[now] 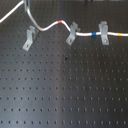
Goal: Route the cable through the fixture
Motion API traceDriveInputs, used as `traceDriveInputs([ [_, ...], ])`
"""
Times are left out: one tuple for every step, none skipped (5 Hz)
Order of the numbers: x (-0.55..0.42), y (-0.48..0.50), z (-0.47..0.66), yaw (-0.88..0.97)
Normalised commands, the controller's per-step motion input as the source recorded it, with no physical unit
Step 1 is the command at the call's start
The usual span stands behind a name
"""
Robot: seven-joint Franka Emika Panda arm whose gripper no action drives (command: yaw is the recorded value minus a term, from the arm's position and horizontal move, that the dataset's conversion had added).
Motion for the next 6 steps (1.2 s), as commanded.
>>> traceDriveInputs([
  [-0.049, 0.031, 0.0, -0.11],
  [-0.294, -0.149, 0.02, 0.0],
  [-0.544, -0.257, 0.04, -0.03],
  [0.019, 0.025, 0.02, 0.0],
  [0.322, 0.303, 0.18, 0.35],
  [0.234, 0.155, 0.3, 0.56],
])
